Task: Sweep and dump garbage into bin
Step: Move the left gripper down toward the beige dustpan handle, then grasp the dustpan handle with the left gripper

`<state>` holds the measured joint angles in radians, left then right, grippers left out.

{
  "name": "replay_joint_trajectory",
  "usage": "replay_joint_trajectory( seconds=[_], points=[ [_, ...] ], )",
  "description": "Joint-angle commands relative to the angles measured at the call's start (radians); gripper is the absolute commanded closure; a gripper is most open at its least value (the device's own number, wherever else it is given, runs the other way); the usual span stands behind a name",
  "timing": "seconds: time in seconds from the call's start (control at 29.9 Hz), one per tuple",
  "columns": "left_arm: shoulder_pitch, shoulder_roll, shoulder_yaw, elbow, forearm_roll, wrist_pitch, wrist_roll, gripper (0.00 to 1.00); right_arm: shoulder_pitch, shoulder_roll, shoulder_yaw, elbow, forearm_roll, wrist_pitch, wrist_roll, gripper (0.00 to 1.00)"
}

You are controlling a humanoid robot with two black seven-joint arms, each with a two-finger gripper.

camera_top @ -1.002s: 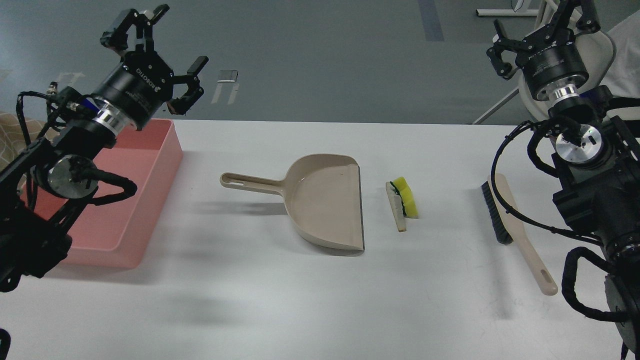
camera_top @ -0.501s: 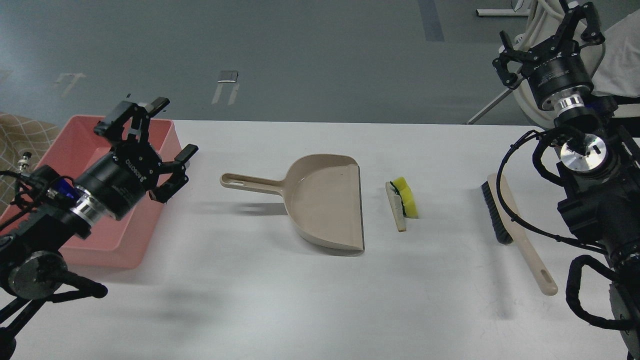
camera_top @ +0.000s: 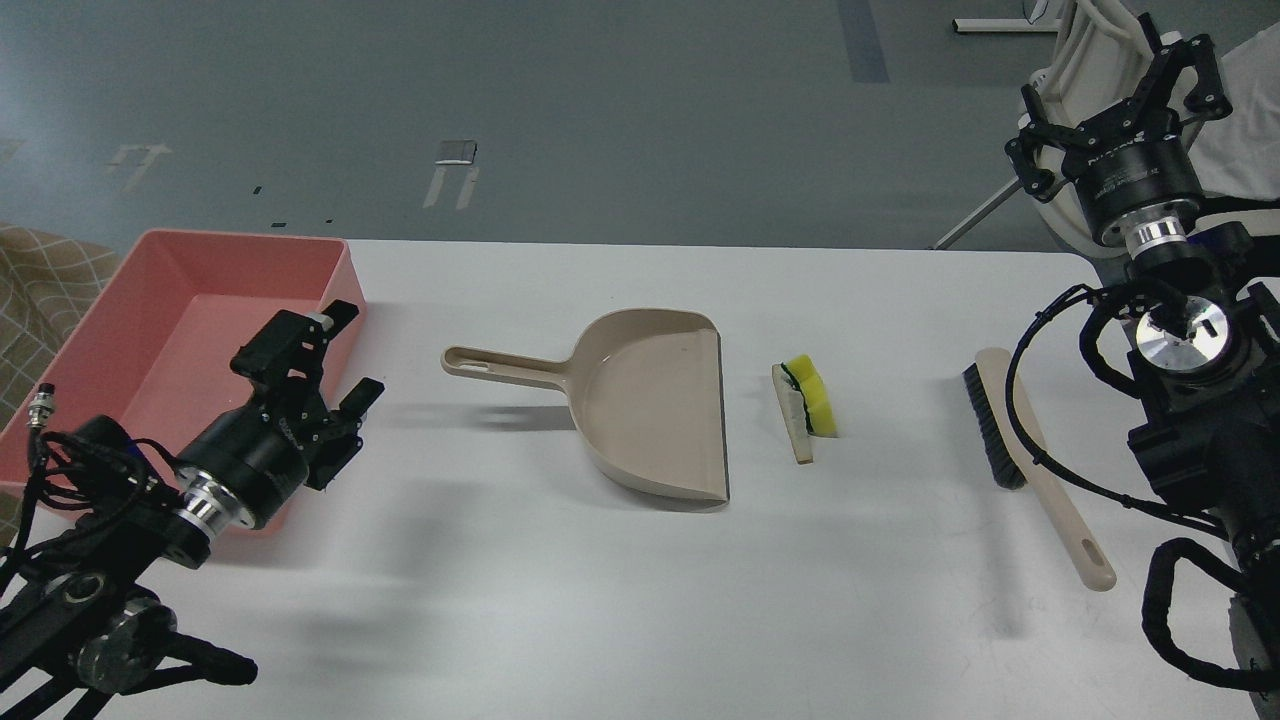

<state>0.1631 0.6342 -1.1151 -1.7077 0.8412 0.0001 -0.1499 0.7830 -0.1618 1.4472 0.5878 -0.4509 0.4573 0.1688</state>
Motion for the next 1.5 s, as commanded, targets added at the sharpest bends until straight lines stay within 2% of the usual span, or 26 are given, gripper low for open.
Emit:
replay_joint_trajectory(
  seconds=[0.0, 0.1, 0.17, 0.27, 0.33, 0.47, 0.67, 1.2, 1.47],
  points=[
    [-0.008, -0.018, 0.076, 0.000, 0.051, 0.008, 0.007, 0.04, -0.001, -0.005, -0.001, 0.003, 0.000, 0.000, 0.000, 0.00],
    [-0.013, -0.018, 0.096, 0.008, 0.055, 0.040, 0.009, 0.08, -0.002, -0.016, -0.001, 0.003, 0.000, 0.000, 0.000, 0.00],
    [-0.033, -0.028, 0.110, 0.017, 0.055, 0.050, 0.030, 0.12, -0.010, -0.018, -0.001, 0.003, 0.000, 0.000, 0.000, 0.00],
    [-0.106, -0.067, 0.150, 0.055, 0.055, 0.060, 0.088, 0.13, -0.016, -0.027, -0.001, 0.004, 0.000, 0.000, 0.000, 0.00],
    [-0.175, -0.105, 0.178, 0.114, 0.055, 0.089, 0.142, 0.13, -0.017, -0.038, -0.001, 0.003, 0.000, -0.002, 0.000, 0.00],
    [-0.256, -0.183, 0.211, 0.187, 0.053, 0.116, 0.197, 0.13, -0.016, -0.048, -0.001, 0.003, 0.000, -0.009, 0.000, 0.00],
    [-0.289, -0.249, 0.225, 0.246, 0.052, 0.147, 0.246, 0.13, -0.018, -0.059, -0.001, 0.003, 0.000, -0.011, 0.000, 0.00],
    [-0.386, -0.318, 0.227, 0.347, 0.050, 0.149, 0.236, 0.07, -0.019, -0.071, -0.001, 0.004, 0.000, -0.028, 0.000, 0.00],
    [-0.401, -0.326, 0.239, 0.405, 0.052, 0.150, 0.178, 0.27, -0.018, -0.071, -0.001, 0.004, 0.000, -0.026, 0.000, 0.00]
  ],
)
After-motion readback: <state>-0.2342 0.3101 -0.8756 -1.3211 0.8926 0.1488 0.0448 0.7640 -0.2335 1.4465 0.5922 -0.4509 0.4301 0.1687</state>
